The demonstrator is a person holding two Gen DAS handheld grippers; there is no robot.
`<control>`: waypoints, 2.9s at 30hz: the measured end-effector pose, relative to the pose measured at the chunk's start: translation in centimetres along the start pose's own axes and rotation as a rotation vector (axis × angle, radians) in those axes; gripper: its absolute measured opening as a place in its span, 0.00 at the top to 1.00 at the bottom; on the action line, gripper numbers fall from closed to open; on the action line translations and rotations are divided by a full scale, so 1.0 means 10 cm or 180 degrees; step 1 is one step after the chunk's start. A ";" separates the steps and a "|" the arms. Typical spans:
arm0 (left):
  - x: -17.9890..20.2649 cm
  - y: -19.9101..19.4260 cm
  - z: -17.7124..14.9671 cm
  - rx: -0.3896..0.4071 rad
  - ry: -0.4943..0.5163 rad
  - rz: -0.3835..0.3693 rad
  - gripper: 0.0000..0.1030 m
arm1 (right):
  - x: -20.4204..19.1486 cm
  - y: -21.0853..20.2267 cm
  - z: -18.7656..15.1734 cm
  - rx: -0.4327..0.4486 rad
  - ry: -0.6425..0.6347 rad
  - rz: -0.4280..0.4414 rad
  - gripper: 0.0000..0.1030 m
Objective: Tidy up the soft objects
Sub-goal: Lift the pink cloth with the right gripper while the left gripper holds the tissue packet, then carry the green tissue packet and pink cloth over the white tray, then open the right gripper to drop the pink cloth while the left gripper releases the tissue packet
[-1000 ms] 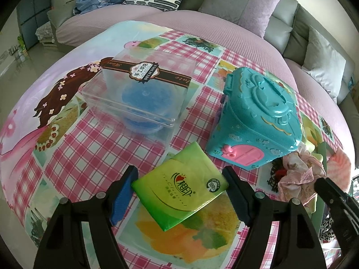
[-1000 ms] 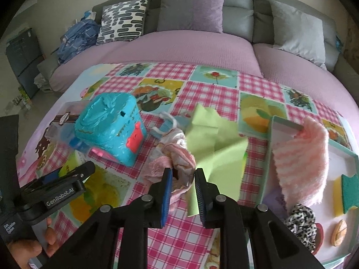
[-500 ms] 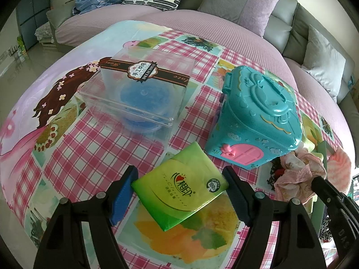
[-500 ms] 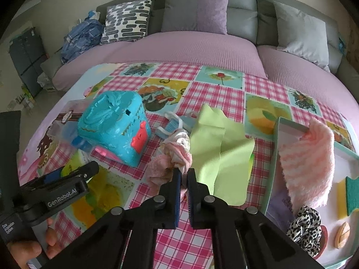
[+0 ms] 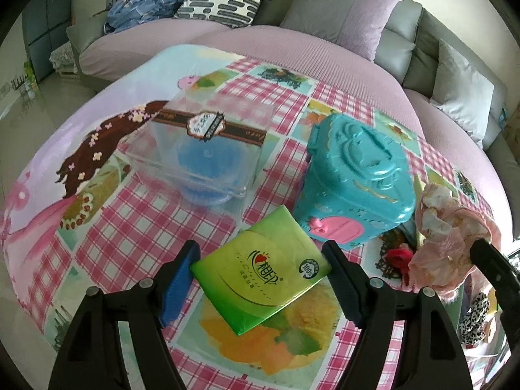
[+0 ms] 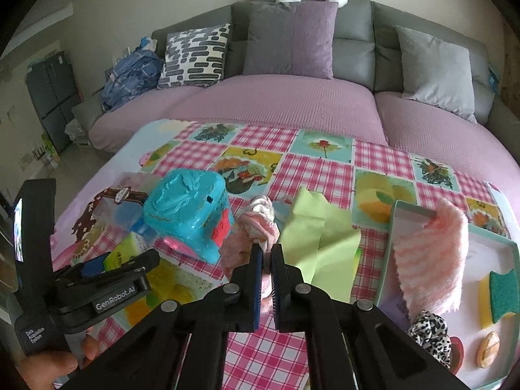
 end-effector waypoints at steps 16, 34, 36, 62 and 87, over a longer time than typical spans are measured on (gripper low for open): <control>0.67 -0.52 0.31 0.0302 0.0573 -0.0227 0.24 | 0.81 -0.61 0.21 0.0502 0.0614 -0.0259 0.95; 2.72 -0.74 0.20 0.0440 0.2016 -0.0790 0.24 | 2.50 -1.50 -0.05 0.0983 0.1775 -0.1247 0.95; 2.87 -0.71 0.13 0.0403 0.2109 -0.0862 0.24 | 2.61 -1.53 -0.09 0.0975 0.1850 -0.1274 0.95; 3.43 -0.03 -0.36 -0.0010 0.2424 -0.0990 0.24 | 3.04 -0.95 -0.44 0.0037 0.2037 -0.1424 0.93; 2.92 -0.38 -0.01 0.0186 0.1903 -0.0878 0.08 | 2.95 -1.22 -0.34 0.0168 0.1994 -0.1505 0.35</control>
Point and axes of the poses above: each gripper's, at about its wrist camera, not at the fingertips, and y roughly the way its jaws point, x to its right, z to its top, the point moved 1 cm from there along y, roughly the way its jaws point, and after that the axes turned 12 degrees about y, right-handed, at the moved point
